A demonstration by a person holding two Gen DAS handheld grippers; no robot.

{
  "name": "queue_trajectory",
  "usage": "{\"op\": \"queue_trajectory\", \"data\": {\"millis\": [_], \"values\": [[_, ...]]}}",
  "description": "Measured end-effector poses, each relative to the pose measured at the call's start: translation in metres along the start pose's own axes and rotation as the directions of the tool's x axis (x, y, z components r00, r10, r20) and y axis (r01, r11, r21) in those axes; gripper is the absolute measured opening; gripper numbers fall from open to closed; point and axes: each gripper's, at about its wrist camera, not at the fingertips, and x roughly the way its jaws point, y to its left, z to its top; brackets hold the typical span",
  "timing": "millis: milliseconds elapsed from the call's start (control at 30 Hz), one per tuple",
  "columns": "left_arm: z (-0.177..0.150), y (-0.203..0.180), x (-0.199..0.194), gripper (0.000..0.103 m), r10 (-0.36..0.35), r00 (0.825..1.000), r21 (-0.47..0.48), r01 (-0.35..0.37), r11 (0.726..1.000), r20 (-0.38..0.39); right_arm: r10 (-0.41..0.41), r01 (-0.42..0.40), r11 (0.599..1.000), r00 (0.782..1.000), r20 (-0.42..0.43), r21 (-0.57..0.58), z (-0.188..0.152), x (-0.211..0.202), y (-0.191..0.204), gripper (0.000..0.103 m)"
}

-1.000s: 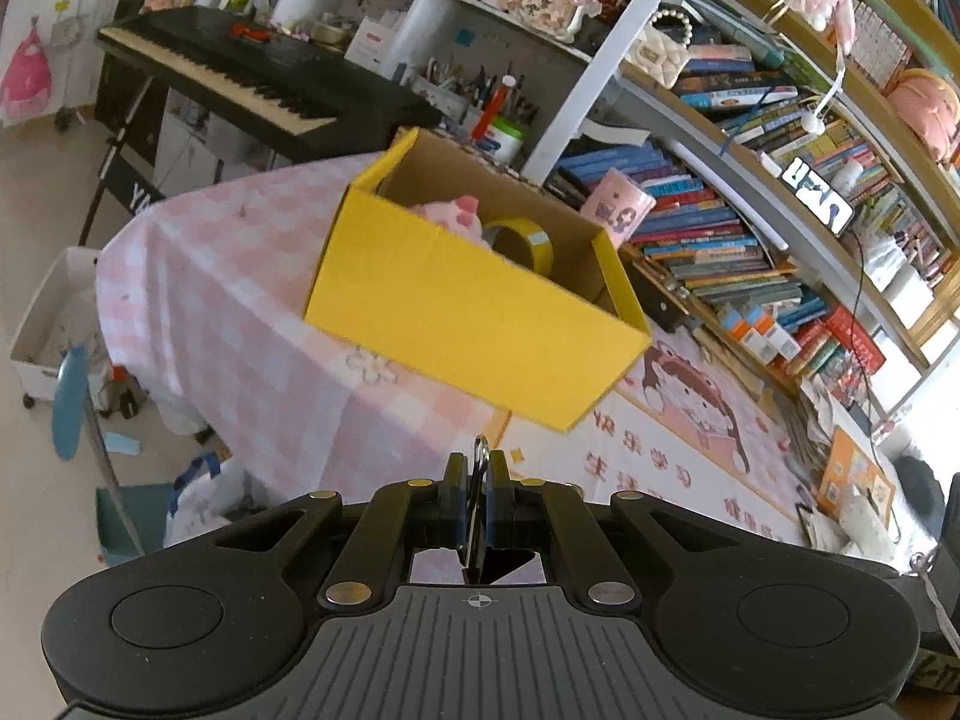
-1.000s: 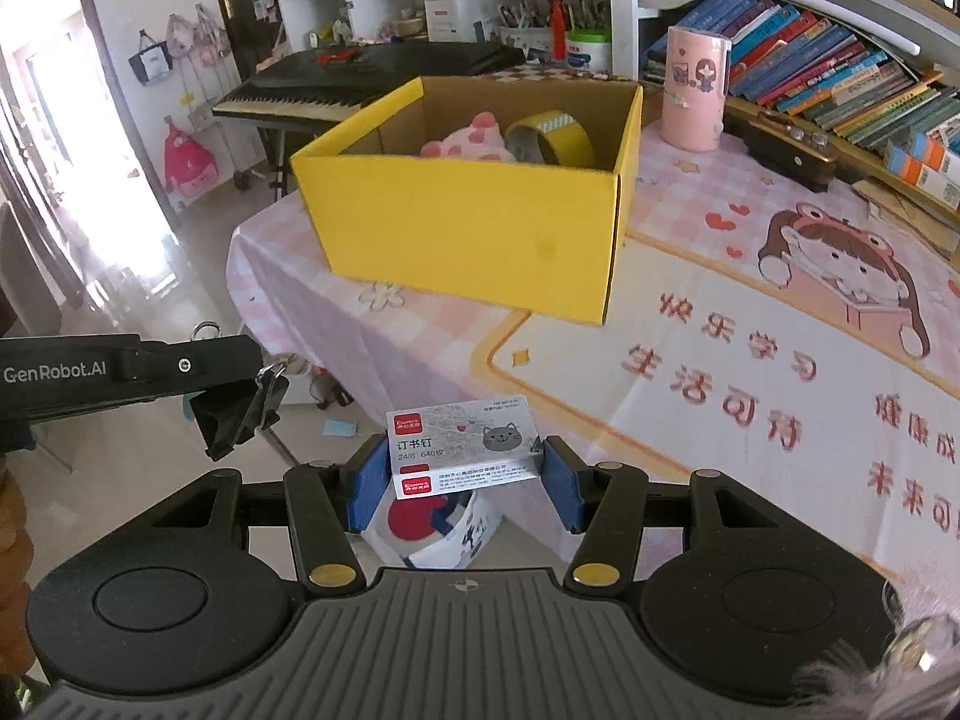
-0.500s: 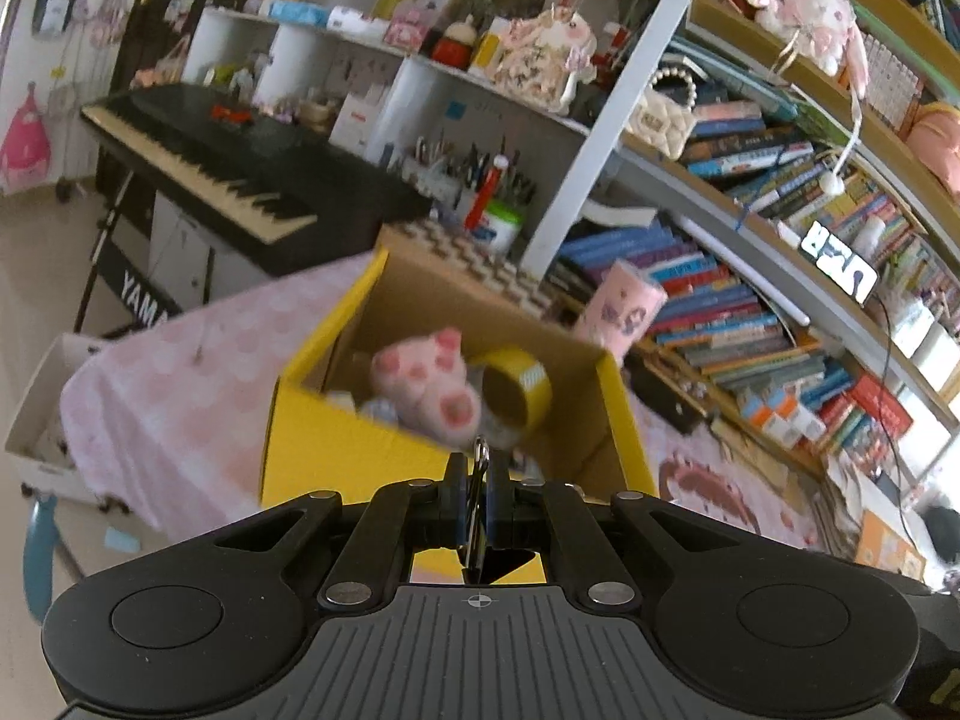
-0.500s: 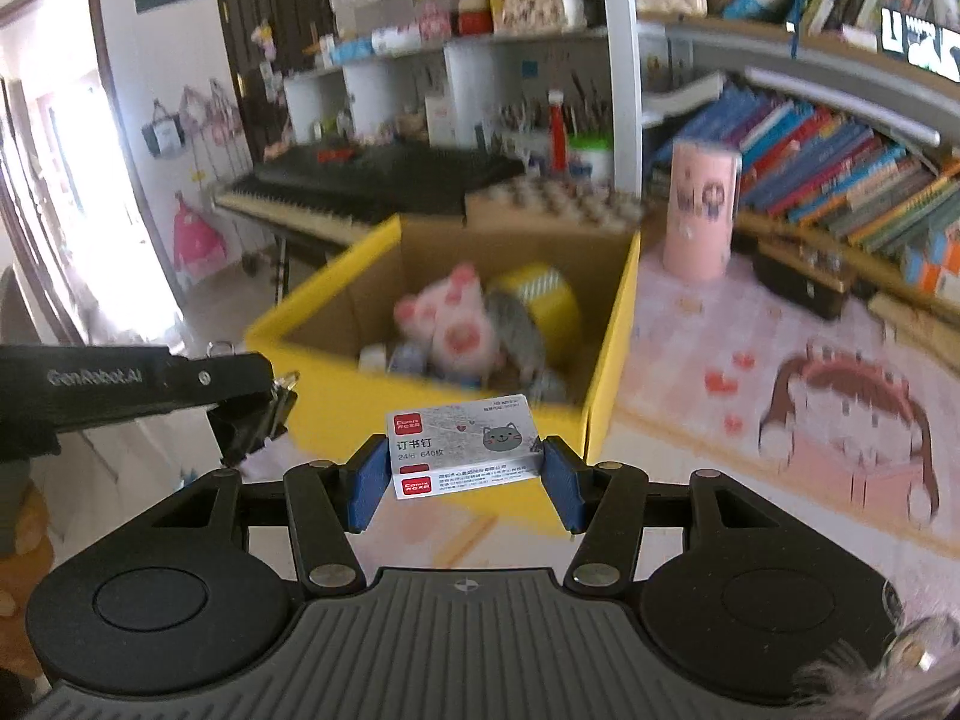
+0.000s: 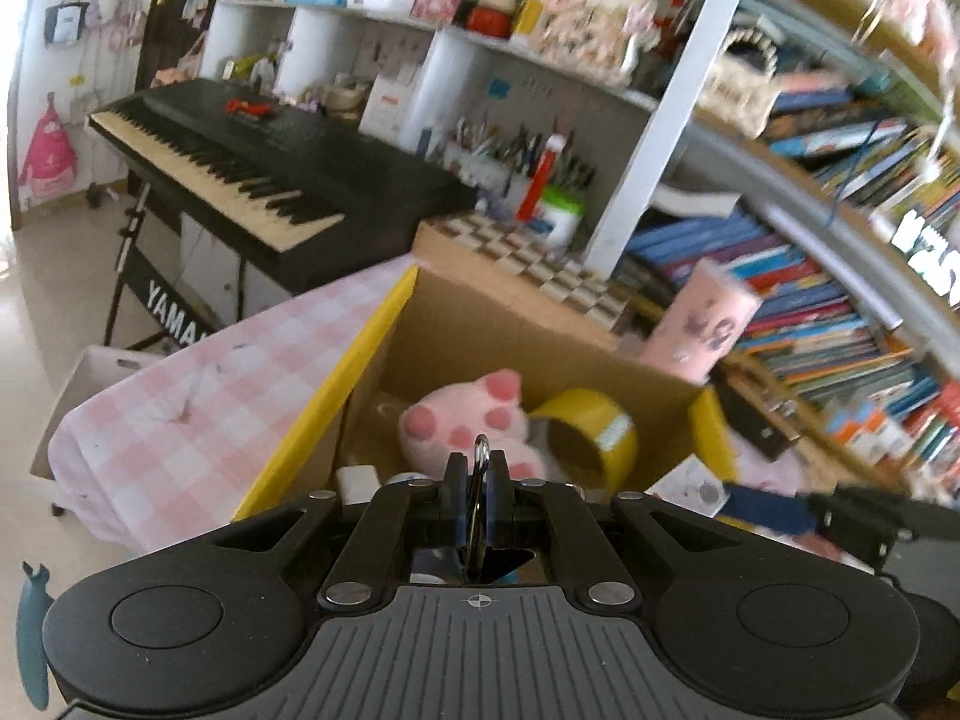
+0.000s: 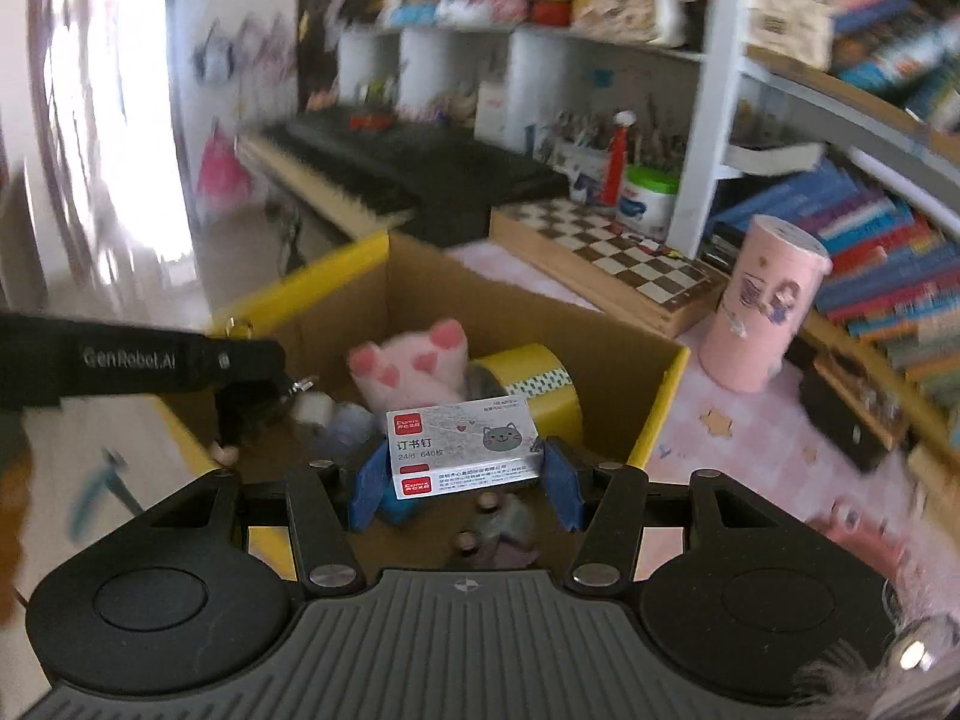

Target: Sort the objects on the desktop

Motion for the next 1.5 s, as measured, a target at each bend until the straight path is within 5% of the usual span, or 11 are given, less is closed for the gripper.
{"op": "queue_trajectory", "data": {"millis": [200,400,600,833,1033,1100,1500], "values": [[-0.001,-0.002,0.032,0.004,0.058,0.996,0.071,-0.053,0.996,-0.074,0.045,-0.06,0.993,0.988,-0.148,-0.101,0.004,0.046,-0.003,0.052],[-0.006,-0.008,0.041,0.005,0.083,0.991,0.118,-0.071,0.991,-0.108,0.072,-0.096,0.989,0.977,-0.199,-0.114,0.004,0.06,-0.002,0.052],[-0.007,-0.012,0.037,0.008,0.057,0.994,0.121,-0.045,0.992,-0.098,0.055,-0.075,0.992,0.98,-0.19,-0.103,0.004,0.056,-0.002,0.053],[-0.009,-0.024,0.006,0.017,0.036,0.999,0.185,-0.039,0.982,0.02,0.028,-0.034,0.998,0.995,-0.096,-0.058,0.004,0.027,-0.002,0.057],[-0.013,-0.026,-0.019,0.037,0.026,0.997,0.178,-0.04,0.983,0.079,-0.026,0.026,1.0,1.0,-0.014,0.009,-0.001,-0.007,0.0,0.058],[-0.016,-0.026,-0.027,0.052,0.028,0.995,0.174,-0.044,0.984,0.094,-0.059,0.058,0.997,0.998,0.011,0.047,-0.005,-0.019,0.001,0.058],[-0.042,-0.034,-0.087,0.085,-0.016,0.986,0.223,-0.022,0.975,0.168,-0.257,0.225,0.933,0.963,0.083,0.282,-0.055,-0.095,0.008,0.058]]}}
